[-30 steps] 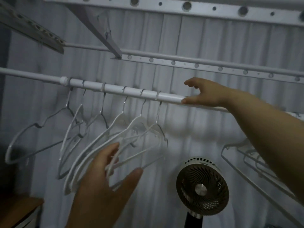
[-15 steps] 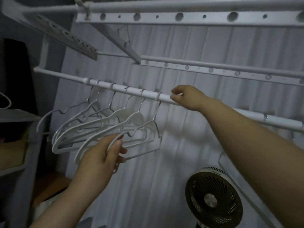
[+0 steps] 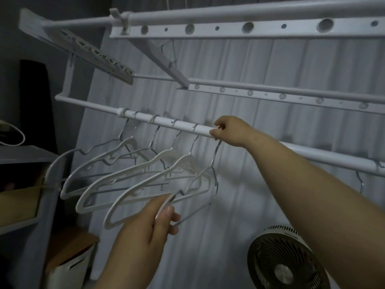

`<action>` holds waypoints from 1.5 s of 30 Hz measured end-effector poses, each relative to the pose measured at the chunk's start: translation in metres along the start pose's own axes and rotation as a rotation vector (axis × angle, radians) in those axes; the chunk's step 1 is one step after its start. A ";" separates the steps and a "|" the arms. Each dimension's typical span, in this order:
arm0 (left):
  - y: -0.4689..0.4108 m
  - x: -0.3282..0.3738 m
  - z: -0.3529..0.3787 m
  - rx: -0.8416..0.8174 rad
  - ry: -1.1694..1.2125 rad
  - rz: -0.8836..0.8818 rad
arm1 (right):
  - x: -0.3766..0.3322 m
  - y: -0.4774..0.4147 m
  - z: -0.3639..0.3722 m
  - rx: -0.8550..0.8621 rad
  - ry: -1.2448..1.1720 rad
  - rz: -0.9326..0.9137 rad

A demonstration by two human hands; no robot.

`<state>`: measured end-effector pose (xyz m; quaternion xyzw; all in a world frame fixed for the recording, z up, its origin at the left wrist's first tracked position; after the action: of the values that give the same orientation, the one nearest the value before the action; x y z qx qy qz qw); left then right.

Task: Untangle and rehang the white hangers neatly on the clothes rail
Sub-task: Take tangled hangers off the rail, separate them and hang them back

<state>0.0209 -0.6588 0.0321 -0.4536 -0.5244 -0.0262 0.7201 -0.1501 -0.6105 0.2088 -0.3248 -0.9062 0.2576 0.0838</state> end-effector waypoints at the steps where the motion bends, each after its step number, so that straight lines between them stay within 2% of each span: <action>1: 0.001 0.000 0.002 -0.001 -0.003 -0.004 | 0.002 0.001 -0.002 0.006 0.004 0.002; 8: 0.003 0.009 -0.008 0.089 -0.081 -0.009 | 0.012 0.007 -0.013 0.032 -0.016 0.005; 10: 0.007 0.022 -0.014 0.118 -0.162 0.086 | 0.015 0.013 -0.027 0.065 0.017 -0.005; 13: 0.021 0.059 -0.018 0.198 -0.322 0.347 | 0.031 0.031 -0.048 0.060 0.113 0.004; 15: 0.033 0.076 -0.007 0.177 -0.338 0.469 | 0.048 0.051 -0.062 0.046 0.179 0.035; 17: 0.043 0.085 0.013 0.105 -0.286 0.513 | 0.073 0.073 -0.075 0.036 0.217 0.093; 25: 0.077 0.066 0.132 -0.292 0.076 0.325 | 0.172 0.151 -0.101 0.025 0.269 0.316; 30: 0.107 0.063 0.200 -0.506 0.148 0.156 | 0.198 0.178 -0.110 0.036 0.267 0.357; 34: 0.122 0.070 0.231 -0.565 0.239 -0.020 | 0.204 0.186 -0.103 0.020 0.262 0.347; 36: 0.126 0.079 0.238 -0.562 0.224 -0.043 | 0.201 0.185 -0.098 0.037 0.240 0.326; 38: 0.134 0.094 0.243 -0.550 0.135 0.054 | 0.198 0.182 -0.096 0.068 0.197 0.302; 42: 0.155 0.116 0.258 -0.449 -0.126 0.463 | 0.195 0.177 -0.094 0.080 0.261 0.269; 45: 0.159 0.108 0.272 -0.426 -0.252 0.562 | 0.196 0.176 -0.092 0.065 0.276 0.257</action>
<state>-0.0476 -0.3329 0.0275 -0.7193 -0.4465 0.1199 0.5186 -0.1765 -0.3338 0.1925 -0.4671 -0.8284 0.2485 0.1841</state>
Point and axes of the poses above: each hand's wrist, its own y-axis away from the middle knuckle, its own z-axis out of the palm, x = y × z, the point moved 10 cm from there along -y, towards the middle knuckle, and after that the axes turned 6 degrees about y, right-handed, at the moved point
